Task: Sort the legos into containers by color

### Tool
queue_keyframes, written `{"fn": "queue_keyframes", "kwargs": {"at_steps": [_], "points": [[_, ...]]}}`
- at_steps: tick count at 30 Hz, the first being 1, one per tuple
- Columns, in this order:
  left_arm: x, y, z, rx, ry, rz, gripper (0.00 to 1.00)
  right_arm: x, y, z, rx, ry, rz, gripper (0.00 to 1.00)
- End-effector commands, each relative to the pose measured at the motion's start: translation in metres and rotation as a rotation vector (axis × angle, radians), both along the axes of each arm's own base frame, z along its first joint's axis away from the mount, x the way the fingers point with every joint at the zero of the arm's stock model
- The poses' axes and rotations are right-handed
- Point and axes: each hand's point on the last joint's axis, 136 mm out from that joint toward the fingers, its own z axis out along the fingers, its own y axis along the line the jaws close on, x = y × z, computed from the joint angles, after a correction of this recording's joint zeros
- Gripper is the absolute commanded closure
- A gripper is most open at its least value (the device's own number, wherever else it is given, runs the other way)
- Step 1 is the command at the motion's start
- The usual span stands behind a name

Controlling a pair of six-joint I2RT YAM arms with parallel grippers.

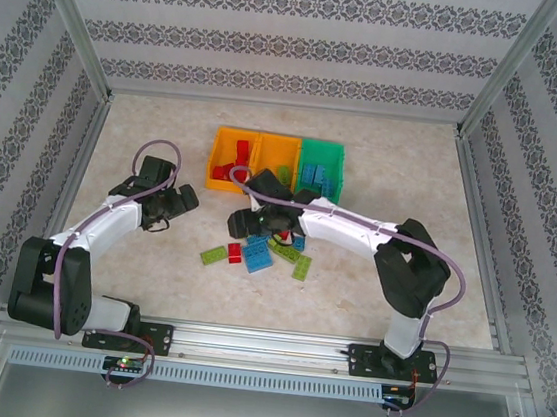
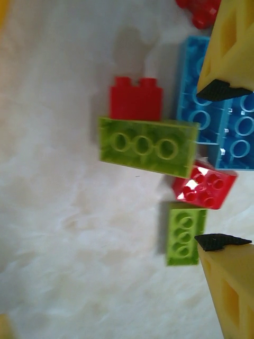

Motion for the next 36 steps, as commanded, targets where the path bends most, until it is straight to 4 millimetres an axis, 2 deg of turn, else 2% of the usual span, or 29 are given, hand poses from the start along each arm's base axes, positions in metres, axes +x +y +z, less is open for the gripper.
{"fn": "queue_keyframes", "kwargs": {"at_steps": [1, 5, 16, 26, 32, 36], "points": [[0.003, 0.001, 0.007, -0.03, -0.037, 0.017, 0.0, 0.001, -0.012, -0.013, -0.126, -0.046, 0.0, 0.31], [0.001, 0.001, 0.006, -0.034, -0.037, 0.019, 0.0, -0.005, -0.007, -0.021, -0.163, -0.037, 0.024, 0.33], [0.0, -0.001, 0.005, -0.05, -0.043, 0.019, 0.0, -0.002, 0.007, -0.03, -0.213, -0.054, 0.065, 0.36], [0.0, -0.002, 0.002, -0.058, -0.041, 0.017, 0.0, 0.001, 0.01, -0.045, -0.285, -0.057, 0.082, 0.4], [0.001, -0.002, 0.003, -0.059, -0.046, 0.019, 0.0, 0.004, 0.015, -0.046, -0.296, -0.063, 0.089, 0.56], [-0.002, -0.002, 0.001, -0.058, -0.036, 0.016, 0.0, 0.006, 0.019, -0.024, -0.244, -0.101, 0.071, 0.7]]}}
